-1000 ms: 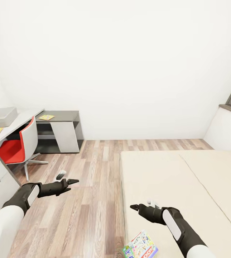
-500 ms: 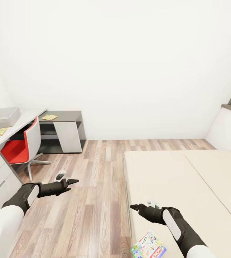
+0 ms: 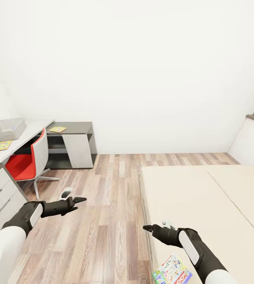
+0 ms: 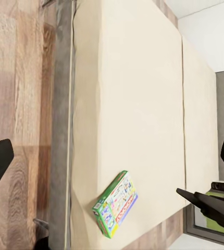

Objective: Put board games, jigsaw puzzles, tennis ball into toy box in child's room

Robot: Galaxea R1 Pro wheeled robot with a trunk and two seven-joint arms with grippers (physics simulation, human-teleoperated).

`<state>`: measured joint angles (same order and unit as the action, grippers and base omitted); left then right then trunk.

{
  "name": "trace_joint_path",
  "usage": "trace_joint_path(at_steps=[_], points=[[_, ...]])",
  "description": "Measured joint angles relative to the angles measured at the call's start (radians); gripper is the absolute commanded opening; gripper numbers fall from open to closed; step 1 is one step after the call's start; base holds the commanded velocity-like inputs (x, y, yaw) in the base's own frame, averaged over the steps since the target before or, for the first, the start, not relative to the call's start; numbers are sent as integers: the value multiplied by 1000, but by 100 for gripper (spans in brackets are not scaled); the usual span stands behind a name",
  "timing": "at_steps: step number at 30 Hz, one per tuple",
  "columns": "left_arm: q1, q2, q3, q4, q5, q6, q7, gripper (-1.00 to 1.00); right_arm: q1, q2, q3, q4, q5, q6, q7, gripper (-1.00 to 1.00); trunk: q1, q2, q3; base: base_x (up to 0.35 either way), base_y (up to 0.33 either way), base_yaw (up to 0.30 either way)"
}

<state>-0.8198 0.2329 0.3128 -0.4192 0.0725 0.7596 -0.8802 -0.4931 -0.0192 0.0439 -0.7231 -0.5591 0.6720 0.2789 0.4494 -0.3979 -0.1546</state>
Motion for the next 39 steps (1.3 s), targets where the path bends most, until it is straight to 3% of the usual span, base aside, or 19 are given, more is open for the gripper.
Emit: trace_joint_path(at_steps=[33,39], points=[[0,0,1,0,-1,0,0,100,0,0,0,0,0,0,0,100,0,0,0,0,171,-1],[0,0,2,0,-1,0,0,100,0,0,0,0,0,-1,0,100,0,0,0,0,280,-191]])
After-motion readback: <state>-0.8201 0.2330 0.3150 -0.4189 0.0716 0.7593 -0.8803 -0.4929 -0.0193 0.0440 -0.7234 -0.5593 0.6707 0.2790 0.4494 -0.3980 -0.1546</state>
